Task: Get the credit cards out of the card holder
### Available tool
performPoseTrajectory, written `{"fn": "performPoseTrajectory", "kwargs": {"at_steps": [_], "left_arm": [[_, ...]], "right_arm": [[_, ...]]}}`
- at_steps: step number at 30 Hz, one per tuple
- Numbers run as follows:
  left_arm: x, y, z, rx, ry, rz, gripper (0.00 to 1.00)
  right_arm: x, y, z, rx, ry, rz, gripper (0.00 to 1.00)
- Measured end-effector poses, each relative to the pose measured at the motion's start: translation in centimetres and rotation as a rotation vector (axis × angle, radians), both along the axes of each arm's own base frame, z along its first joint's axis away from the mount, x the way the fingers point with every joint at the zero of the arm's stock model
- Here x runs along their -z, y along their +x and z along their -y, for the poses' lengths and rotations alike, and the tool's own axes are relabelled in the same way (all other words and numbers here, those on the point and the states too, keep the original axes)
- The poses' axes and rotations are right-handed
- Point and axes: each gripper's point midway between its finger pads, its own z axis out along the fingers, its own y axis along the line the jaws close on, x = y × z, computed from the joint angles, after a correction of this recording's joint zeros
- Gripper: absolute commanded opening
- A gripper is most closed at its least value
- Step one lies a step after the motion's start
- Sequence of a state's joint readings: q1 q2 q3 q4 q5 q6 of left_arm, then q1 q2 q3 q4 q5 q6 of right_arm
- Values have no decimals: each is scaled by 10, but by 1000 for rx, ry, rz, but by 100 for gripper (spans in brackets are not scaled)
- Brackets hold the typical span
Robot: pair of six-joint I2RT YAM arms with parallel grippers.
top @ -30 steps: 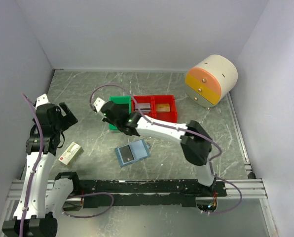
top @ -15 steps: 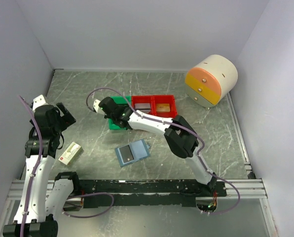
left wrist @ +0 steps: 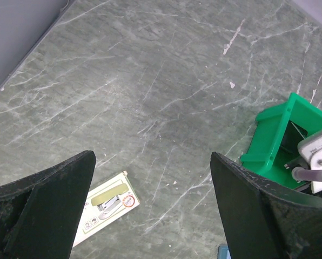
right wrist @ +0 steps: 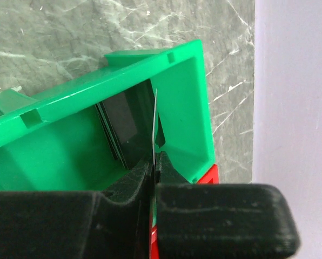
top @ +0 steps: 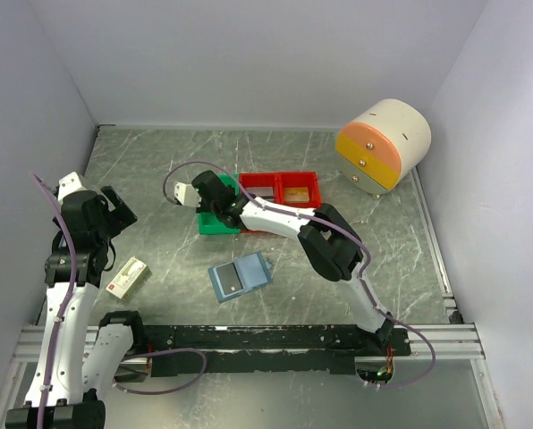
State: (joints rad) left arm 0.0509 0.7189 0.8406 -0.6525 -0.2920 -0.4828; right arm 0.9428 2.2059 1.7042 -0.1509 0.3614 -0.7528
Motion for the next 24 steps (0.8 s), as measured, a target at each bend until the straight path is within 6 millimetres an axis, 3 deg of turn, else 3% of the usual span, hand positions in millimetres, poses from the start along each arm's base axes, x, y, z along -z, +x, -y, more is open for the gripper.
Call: {"fn": "performPoseTrajectory", "kwargs": {"at_steps": [10,19,24], "left_arm": [[1,1,0,1,0,-4,99],[3,1,0,1,-1,-11,100],[2,1,0,0,0,-8,100]], "right_arm": [[3,13,1,-41,-29,58,0],[39,21,-3,-37,-76,40,0],[32,24,-5,-24,-70,35,3]]}}
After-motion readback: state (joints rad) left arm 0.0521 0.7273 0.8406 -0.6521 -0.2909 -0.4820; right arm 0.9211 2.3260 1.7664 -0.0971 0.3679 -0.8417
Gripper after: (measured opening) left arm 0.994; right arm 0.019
